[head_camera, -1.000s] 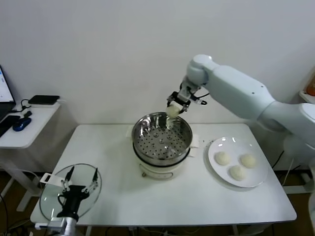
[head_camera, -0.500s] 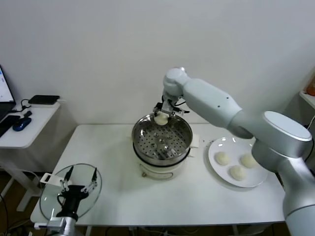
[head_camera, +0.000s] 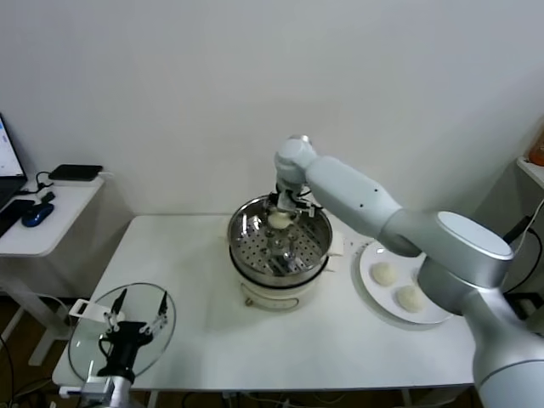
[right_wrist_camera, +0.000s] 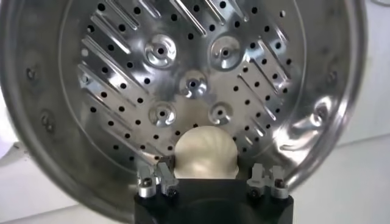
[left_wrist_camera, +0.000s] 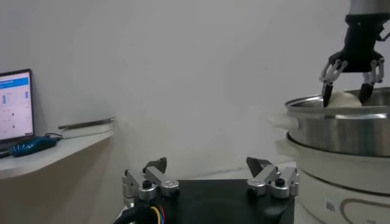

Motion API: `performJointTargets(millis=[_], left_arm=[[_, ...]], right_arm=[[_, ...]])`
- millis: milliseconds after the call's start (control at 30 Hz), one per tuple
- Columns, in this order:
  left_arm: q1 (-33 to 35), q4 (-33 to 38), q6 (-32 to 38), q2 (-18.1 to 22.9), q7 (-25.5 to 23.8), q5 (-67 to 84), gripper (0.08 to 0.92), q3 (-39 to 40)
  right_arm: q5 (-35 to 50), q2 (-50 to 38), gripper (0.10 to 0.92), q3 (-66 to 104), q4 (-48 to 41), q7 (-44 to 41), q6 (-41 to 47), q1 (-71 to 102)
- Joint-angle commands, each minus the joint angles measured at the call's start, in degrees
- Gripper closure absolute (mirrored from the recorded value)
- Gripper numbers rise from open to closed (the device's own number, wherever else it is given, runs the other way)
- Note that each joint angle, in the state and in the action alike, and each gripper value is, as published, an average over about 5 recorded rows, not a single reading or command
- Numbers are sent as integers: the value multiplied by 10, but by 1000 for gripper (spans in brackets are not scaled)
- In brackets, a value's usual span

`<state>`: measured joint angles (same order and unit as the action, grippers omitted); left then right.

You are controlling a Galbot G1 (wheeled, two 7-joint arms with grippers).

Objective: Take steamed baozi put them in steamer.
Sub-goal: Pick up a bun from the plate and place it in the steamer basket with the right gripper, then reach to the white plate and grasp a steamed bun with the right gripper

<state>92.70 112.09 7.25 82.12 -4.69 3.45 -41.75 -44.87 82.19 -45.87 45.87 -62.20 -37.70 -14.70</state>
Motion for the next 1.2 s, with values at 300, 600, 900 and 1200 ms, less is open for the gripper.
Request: performJointTargets(millis=[300,600,900,1200], left_arm=[[0,-4,0,2,0,-1,177,2],[0,-3,0,3,0,-2,177,2],[1,1,1,6,0,-3,177,3],[3,13,2,5,-1,-3,177,7]], right_arm=[[-63,8,338,27,-11,11,-17,23],[-3,-1,206,19,2,-15,-28,5],[257,-87,202,-98,77,-85,28,-122],[614,-269,203,-292,173,-81,322,-267]])
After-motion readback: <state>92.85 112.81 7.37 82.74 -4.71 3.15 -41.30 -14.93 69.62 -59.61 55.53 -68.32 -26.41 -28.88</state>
